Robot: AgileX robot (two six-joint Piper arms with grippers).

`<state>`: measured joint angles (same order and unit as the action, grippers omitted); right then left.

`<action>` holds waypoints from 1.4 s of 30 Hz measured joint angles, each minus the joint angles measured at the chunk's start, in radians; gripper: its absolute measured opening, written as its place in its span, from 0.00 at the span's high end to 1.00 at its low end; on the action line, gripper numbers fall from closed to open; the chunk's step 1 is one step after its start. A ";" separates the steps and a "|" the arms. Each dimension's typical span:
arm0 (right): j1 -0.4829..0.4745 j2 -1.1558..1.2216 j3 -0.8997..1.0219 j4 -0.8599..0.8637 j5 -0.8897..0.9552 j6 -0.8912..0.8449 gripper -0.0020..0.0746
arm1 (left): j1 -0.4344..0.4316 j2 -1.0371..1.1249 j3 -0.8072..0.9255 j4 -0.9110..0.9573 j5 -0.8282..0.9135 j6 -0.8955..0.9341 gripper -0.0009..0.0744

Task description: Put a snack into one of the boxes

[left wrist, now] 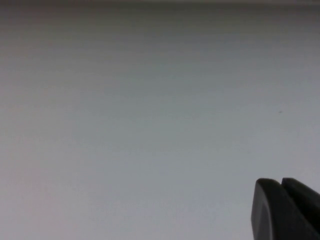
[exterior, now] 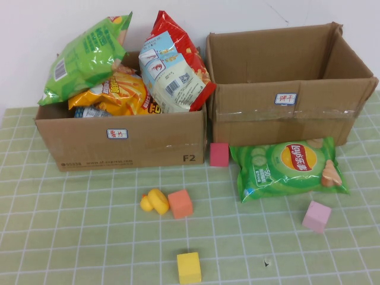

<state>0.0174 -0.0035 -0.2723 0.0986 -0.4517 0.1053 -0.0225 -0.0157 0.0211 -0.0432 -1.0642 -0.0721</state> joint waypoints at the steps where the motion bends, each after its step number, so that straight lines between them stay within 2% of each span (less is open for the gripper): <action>1: 0.000 0.014 -0.038 -0.005 0.036 0.000 0.98 | 0.000 0.000 -0.002 -0.002 0.008 -0.003 0.99; 4: 0.000 0.076 -0.144 -0.017 0.147 0.000 0.98 | 0.000 0.000 -0.076 0.001 0.218 -0.008 0.99; 10: 0.000 0.295 -0.294 -0.090 0.479 -0.014 0.98 | 0.000 0.016 -0.342 0.192 0.980 -0.020 0.99; 11: 0.000 0.373 -0.303 -0.099 0.562 -0.014 0.98 | 0.000 0.039 -0.386 0.205 1.169 -0.024 0.99; 13: 0.000 0.444 -0.303 -0.099 0.641 -0.015 0.98 | 0.000 0.057 -0.399 0.204 1.295 -0.028 0.99; 17: 0.000 0.585 -0.303 -0.080 0.760 -0.017 0.98 | 0.000 0.069 -0.395 0.204 1.384 -0.070 0.99; 22: 0.000 0.760 -0.303 -0.009 0.772 -0.011 0.98 | 0.000 0.069 -0.347 0.194 1.376 -0.129 0.99; 25: 0.002 0.889 -0.308 0.053 0.766 -0.040 0.98 | 0.000 0.094 -0.341 0.167 1.449 -0.148 0.99; 30: 0.084 1.104 -0.373 0.097 0.763 -0.177 0.98 | 0.000 0.208 -0.368 0.159 1.615 -0.113 0.99; 34: 0.155 1.288 -0.449 0.099 0.758 -0.213 0.96 | 0.000 0.309 -0.381 0.150 1.691 -0.073 0.99; 37: 0.189 1.416 -0.510 0.061 0.758 -0.223 0.88 | 0.000 0.361 -0.381 0.138 1.724 -0.069 0.99; 40: 0.201 1.519 -0.582 0.012 0.758 -0.224 0.72 | 0.000 0.383 -0.381 0.136 1.732 -0.066 0.99; 42: 0.201 1.581 -0.631 0.001 0.757 -0.224 0.58 | 0.000 0.386 -0.381 0.133 1.732 -0.051 0.99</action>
<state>0.2185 1.5775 -0.9036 0.0998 0.3048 -0.1184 -0.0225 0.3698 -0.3601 0.0897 0.6679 -0.1228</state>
